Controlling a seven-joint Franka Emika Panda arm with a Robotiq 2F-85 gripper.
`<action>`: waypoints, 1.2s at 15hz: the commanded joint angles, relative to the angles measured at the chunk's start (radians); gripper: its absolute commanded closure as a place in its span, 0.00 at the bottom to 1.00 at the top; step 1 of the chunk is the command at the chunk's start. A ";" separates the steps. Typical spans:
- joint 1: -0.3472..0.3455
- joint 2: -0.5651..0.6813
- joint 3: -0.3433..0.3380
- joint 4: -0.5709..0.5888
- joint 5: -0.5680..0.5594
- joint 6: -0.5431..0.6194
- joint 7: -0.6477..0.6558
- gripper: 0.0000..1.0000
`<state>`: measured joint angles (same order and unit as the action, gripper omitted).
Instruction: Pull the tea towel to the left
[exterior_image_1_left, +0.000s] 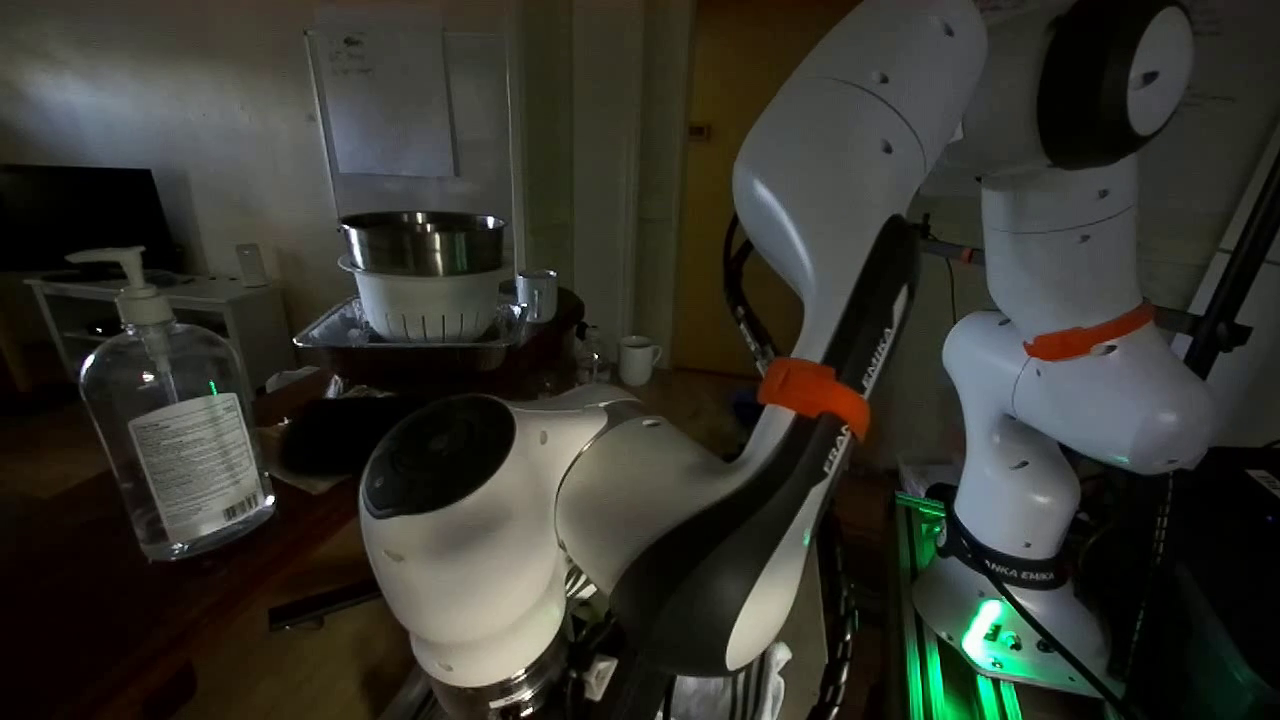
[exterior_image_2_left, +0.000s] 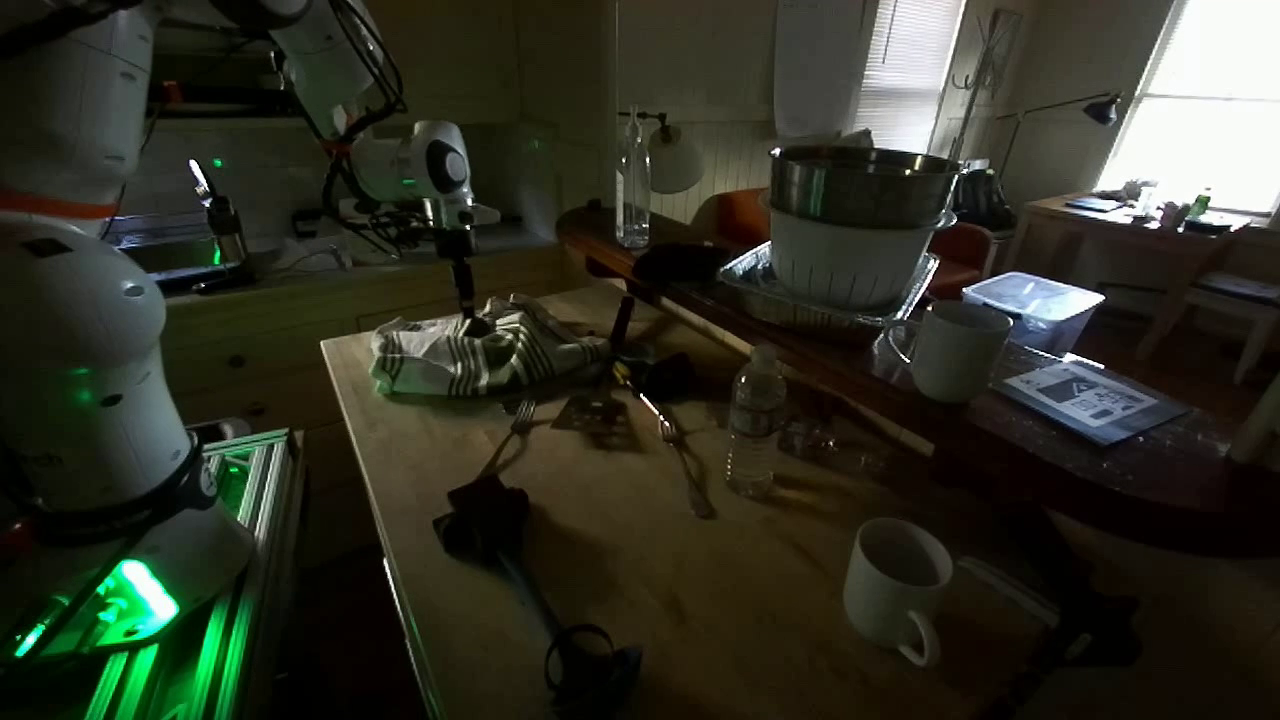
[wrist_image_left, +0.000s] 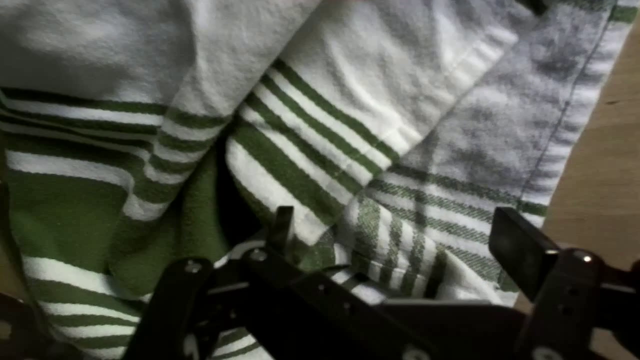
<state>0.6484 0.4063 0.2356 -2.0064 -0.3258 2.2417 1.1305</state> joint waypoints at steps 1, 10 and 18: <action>0.029 0.002 -0.019 0.033 -0.009 -0.098 0.061 0.00; 0.022 0.015 -0.045 0.039 -0.065 -0.130 0.098 0.47; 0.021 0.013 -0.038 0.035 -0.058 -0.135 0.087 1.00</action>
<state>0.6614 0.4168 0.1902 -1.9753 -0.3775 2.1187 1.1970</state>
